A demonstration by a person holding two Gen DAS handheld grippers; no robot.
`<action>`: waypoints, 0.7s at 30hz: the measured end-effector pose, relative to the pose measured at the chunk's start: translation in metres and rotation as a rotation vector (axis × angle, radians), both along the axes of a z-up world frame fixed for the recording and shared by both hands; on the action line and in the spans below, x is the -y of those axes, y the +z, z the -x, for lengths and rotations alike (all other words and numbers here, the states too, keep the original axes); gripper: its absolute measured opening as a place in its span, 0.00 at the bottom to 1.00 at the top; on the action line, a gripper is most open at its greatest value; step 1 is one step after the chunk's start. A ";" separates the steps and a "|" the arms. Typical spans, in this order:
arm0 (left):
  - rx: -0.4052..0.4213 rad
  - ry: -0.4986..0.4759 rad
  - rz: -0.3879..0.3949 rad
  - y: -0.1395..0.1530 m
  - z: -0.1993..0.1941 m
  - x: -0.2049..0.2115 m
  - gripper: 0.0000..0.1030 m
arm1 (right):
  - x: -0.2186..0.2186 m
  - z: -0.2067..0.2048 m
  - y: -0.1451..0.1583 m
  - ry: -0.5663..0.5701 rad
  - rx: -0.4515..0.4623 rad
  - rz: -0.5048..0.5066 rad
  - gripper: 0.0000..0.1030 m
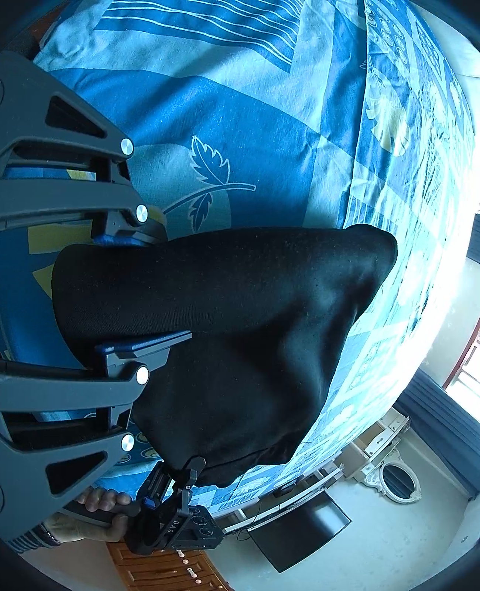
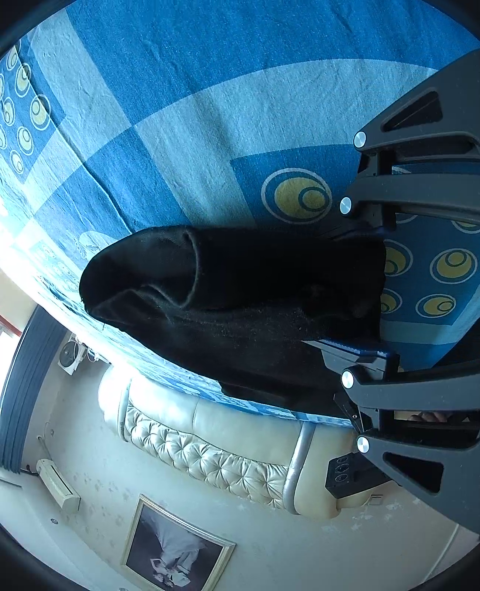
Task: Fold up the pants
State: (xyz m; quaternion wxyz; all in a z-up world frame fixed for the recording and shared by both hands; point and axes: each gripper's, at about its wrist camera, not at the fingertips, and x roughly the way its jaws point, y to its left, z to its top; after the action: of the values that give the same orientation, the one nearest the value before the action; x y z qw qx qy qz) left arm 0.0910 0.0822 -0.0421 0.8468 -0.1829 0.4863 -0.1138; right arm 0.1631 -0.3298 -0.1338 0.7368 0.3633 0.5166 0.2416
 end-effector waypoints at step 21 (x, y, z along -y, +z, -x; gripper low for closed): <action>0.054 0.009 -0.050 -0.008 -0.003 0.008 0.51 | -0.011 -0.008 -0.001 0.000 0.034 0.051 0.50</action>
State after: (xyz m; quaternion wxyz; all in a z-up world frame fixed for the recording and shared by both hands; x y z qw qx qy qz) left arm 0.0943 0.0744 -0.0501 0.8644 -0.1609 0.4652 -0.1027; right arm 0.1714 -0.3191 -0.1345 0.7543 0.3402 0.5101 0.2346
